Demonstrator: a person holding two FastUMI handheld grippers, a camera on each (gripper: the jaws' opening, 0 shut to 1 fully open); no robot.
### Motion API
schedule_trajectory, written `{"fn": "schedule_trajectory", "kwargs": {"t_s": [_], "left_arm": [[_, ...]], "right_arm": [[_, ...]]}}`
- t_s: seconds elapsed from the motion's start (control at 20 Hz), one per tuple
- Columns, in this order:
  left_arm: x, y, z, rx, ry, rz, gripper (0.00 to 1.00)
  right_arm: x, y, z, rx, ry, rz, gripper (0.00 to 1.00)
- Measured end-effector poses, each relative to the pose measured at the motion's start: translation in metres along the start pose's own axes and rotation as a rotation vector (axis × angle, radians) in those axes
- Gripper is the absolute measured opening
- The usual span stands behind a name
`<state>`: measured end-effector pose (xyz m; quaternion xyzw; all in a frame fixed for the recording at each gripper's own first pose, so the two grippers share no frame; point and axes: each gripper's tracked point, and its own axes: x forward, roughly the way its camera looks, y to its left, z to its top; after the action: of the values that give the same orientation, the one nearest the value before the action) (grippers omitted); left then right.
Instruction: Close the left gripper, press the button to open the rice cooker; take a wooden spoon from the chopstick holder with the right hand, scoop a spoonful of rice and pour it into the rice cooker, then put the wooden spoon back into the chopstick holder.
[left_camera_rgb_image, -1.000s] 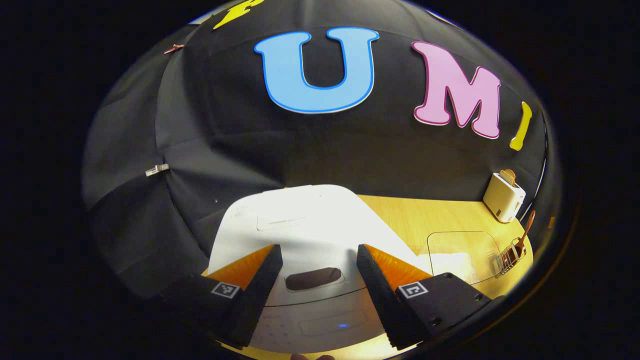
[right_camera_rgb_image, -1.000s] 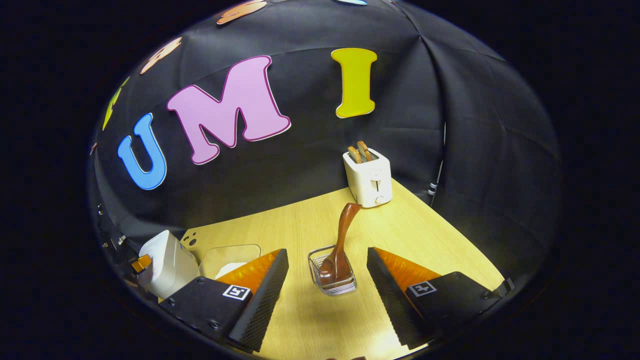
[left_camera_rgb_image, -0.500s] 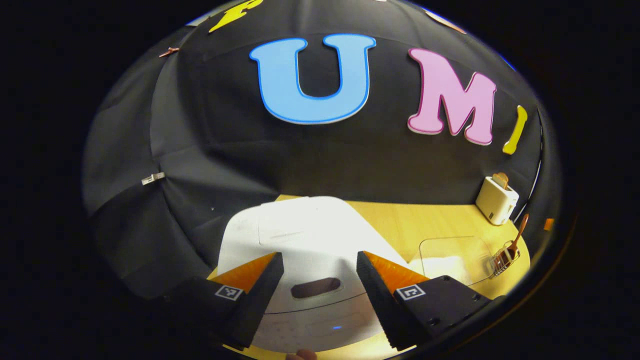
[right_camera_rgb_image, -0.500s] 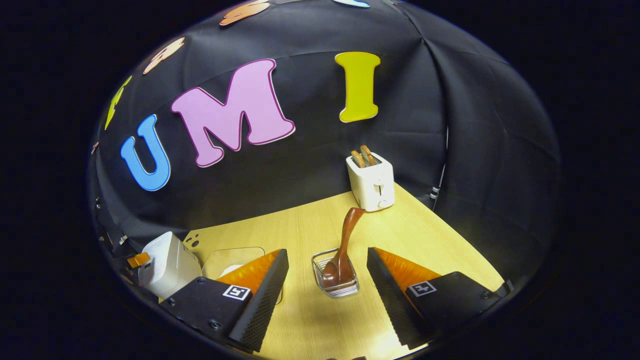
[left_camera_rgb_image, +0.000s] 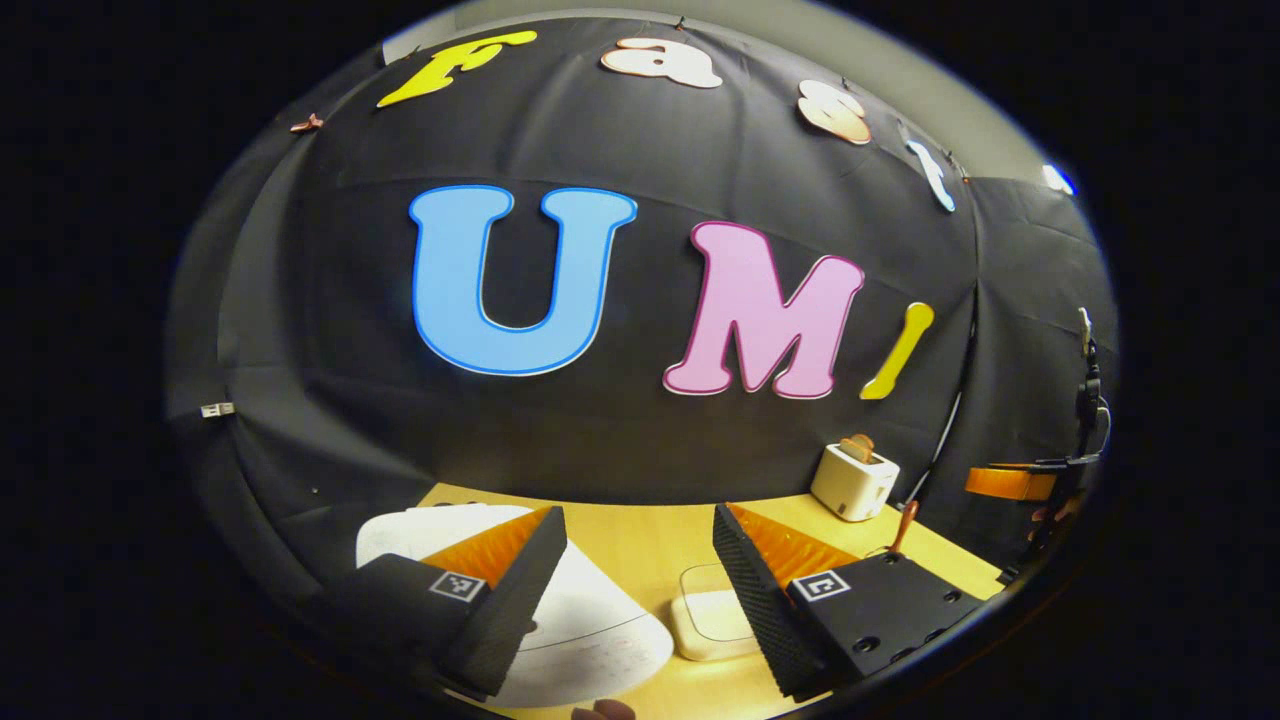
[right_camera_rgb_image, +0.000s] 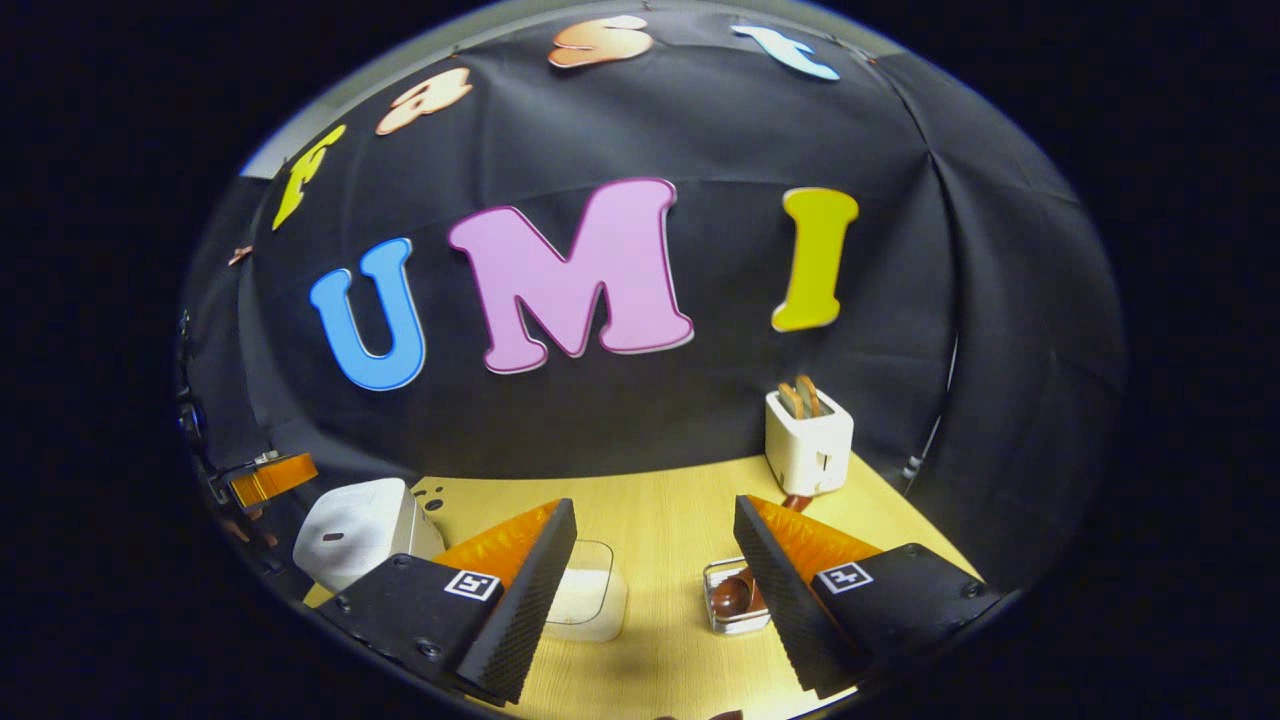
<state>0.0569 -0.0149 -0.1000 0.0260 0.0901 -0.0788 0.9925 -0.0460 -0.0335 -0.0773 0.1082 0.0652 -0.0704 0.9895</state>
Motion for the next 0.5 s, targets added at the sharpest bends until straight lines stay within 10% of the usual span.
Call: {"fn": "schedule_trajectory", "kwargs": {"t_s": [0.5], "left_arm": [[-0.012,-0.026,0.015,0.023,-0.006,-0.114,0.95]], "right_arm": [[-0.022,0.028,0.027,-0.090,-0.071,0.007,0.98]]}}
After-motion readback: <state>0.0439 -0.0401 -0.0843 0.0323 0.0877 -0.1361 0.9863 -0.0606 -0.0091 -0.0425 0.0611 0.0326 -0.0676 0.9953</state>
